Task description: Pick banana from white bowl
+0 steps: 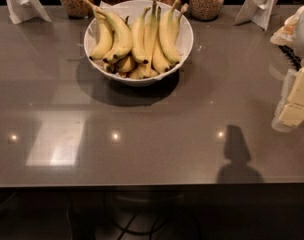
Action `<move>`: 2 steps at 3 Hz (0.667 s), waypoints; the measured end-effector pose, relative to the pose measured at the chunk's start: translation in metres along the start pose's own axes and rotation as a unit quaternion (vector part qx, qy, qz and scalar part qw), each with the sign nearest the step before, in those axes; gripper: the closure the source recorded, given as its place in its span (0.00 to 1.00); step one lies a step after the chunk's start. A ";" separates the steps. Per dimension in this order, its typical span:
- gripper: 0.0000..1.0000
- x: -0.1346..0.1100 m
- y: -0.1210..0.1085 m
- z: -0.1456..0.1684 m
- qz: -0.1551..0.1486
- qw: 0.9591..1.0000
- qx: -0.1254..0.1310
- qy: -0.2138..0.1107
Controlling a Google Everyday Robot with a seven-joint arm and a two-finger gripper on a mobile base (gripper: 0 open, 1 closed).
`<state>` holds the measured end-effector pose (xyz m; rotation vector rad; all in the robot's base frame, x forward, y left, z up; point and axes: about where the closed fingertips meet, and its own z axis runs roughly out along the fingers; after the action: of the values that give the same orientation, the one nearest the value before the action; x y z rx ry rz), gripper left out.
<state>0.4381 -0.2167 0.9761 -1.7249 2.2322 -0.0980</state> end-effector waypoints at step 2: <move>0.00 -0.019 -0.009 0.007 0.007 0.999 0.012 -0.034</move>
Offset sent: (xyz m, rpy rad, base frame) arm 0.0383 0.0394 -0.0042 0.1593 -0.0823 -0.0028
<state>0.4529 -0.2005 0.9758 -1.6759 2.1853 -0.0624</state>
